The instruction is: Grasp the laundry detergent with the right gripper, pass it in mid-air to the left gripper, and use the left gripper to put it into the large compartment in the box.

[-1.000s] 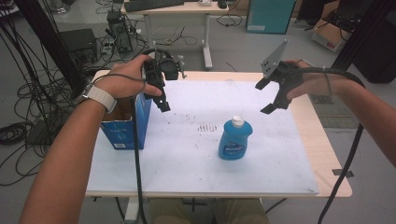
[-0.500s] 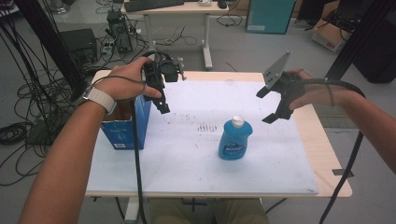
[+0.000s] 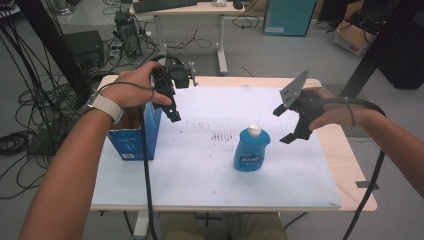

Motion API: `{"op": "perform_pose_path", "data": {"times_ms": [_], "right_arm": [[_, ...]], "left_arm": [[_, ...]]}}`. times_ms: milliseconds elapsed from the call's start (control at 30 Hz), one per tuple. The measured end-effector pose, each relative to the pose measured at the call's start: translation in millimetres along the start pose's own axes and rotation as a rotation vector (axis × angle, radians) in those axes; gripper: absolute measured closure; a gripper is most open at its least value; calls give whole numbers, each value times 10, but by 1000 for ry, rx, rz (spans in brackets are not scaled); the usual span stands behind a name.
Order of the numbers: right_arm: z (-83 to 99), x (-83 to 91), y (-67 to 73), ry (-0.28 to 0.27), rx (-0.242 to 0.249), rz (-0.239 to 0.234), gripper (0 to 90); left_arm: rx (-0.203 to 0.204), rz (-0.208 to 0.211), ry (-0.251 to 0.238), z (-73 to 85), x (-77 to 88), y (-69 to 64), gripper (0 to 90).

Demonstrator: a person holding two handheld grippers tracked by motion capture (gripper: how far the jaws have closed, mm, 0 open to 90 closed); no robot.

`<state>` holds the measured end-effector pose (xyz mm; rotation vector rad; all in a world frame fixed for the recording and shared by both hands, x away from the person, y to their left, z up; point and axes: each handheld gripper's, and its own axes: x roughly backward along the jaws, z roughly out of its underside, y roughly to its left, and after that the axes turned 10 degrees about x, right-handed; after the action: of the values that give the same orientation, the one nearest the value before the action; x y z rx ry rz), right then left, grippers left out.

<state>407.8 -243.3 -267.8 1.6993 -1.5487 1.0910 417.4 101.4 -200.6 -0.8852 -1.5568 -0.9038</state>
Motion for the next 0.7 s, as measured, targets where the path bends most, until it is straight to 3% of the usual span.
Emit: {"op": "perform_pose_path", "data": {"times_ms": [67,167,200,233,367,500,533,700], "right_arm": [[18,-31,11,0,0,-5,41],[37,-56,21,-4,-5,-11,41],[40,-63,23,-7,-5,-7,41],[51,-70,28,-13,-8,-9,42],[74,-100,32,-27,0,-20,46],[89,-129,38,-26,-2,-25,47],[93,-141,43,-31,-4,-28,48],[103,-180,51,-43,0,-29,54]], "left_arm": [[-20,-2,17,-6,8,12,112],[1,5,5,-1,-6,1,112],[14,8,-5,3,-14,-5,112],[53,18,-33,11,-35,-31,112],[39,14,-26,10,-40,-24,112],[51,20,-30,15,-53,-32,112],[-8,-1,5,3,-25,8,112],[-8,0,7,4,-22,7,112]]}}
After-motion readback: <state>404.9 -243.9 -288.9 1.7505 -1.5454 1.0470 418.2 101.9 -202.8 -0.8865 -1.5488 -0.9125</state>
